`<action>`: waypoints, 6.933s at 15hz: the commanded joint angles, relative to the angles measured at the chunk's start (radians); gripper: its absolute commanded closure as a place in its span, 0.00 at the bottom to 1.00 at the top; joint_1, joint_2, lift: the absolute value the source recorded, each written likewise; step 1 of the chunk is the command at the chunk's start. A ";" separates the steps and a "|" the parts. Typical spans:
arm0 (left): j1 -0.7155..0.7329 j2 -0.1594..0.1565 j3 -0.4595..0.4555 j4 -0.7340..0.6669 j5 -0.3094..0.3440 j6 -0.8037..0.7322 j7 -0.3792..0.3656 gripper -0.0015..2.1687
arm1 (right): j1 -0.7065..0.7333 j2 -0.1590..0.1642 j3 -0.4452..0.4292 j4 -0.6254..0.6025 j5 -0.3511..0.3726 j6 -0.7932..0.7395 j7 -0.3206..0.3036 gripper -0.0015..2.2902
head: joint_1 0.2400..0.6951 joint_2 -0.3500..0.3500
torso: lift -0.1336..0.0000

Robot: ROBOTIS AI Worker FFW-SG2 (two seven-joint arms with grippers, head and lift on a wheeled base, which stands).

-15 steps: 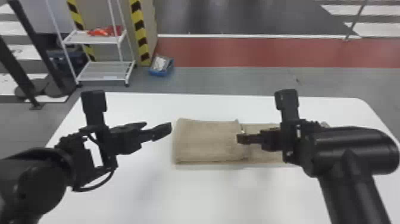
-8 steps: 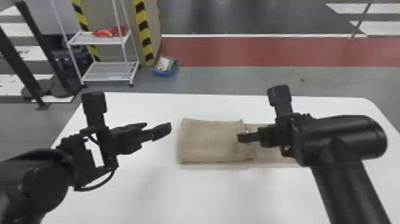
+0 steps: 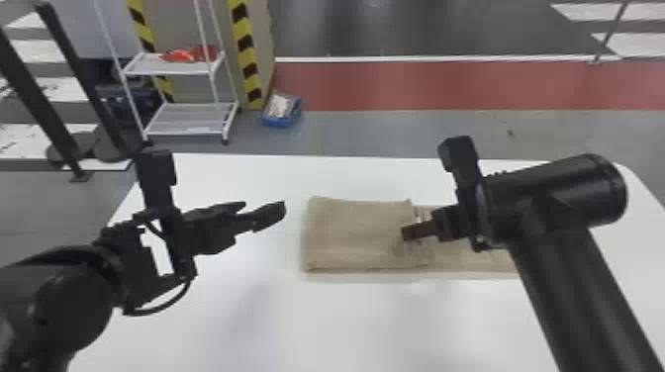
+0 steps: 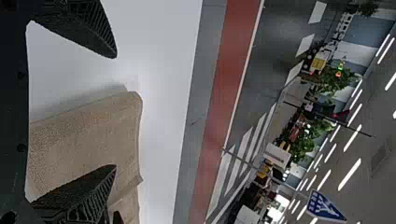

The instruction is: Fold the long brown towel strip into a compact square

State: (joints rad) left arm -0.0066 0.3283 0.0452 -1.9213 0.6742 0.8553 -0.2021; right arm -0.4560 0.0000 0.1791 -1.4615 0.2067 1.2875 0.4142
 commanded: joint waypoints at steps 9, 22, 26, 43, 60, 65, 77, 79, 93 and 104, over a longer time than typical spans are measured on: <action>0.028 -0.008 0.004 -0.018 0.002 -0.003 -0.010 0.02 | 0.002 0.001 0.003 -0.007 -0.027 -0.012 0.028 0.26 | 1.00 0.59 | 0.07; 0.079 -0.008 0.010 -0.090 0.001 0.000 -0.010 0.02 | 0.063 0.001 -0.009 -0.154 -0.020 0.080 0.069 0.36 | 1.00 0.59 | 0.07; 0.114 -0.006 0.033 -0.130 0.016 0.000 -0.011 0.02 | 0.063 0.001 -0.009 -0.149 -0.024 0.092 0.074 0.58 | 1.00 0.59 | 0.07; 0.143 0.009 0.053 -0.153 0.021 0.000 0.000 0.02 | 0.230 -0.086 -0.294 -0.531 -0.205 0.169 0.075 0.58 | 1.00 0.56 | 0.07; 0.056 -0.015 0.007 -0.062 -0.019 0.000 0.004 0.02 | 0.263 -0.232 -0.592 -0.500 -0.328 0.065 0.133 0.61 | 1.00 0.27 | 0.07; 0.037 -0.028 -0.021 -0.047 -0.035 0.000 0.003 0.02 | 0.246 -0.272 -0.602 -0.370 -0.329 -0.033 0.136 0.61 | 1.00 0.19 | 0.07; 0.011 -0.023 -0.027 -0.021 -0.045 0.000 0.003 0.02 | 0.211 -0.261 -0.612 -0.379 -0.329 -0.009 0.155 0.61 | 1.00 0.18 | 0.07; 0.007 -0.023 -0.028 -0.018 -0.045 0.000 0.003 0.02 | 0.203 -0.270 -0.638 -0.395 -0.342 0.010 0.155 0.61 | 1.00 0.18 | 0.07; -0.003 -0.020 -0.054 0.013 -0.061 0.000 -0.005 0.02 | 0.301 -0.272 -0.690 -0.309 -0.302 -0.202 0.144 0.02 | 1.00 0.11 | 0.07; -0.007 -0.032 -0.114 0.030 -0.111 -0.055 -0.011 0.02 | 0.381 -0.273 -0.716 -0.244 -0.340 -0.389 0.130 0.84 | 1.00 0.00 | 0.07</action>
State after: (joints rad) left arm -0.0182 0.2940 -0.0728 -1.8904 0.5630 0.8119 -0.2126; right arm -0.0608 -0.2718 -0.5502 -1.7313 -0.1392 0.8982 0.5514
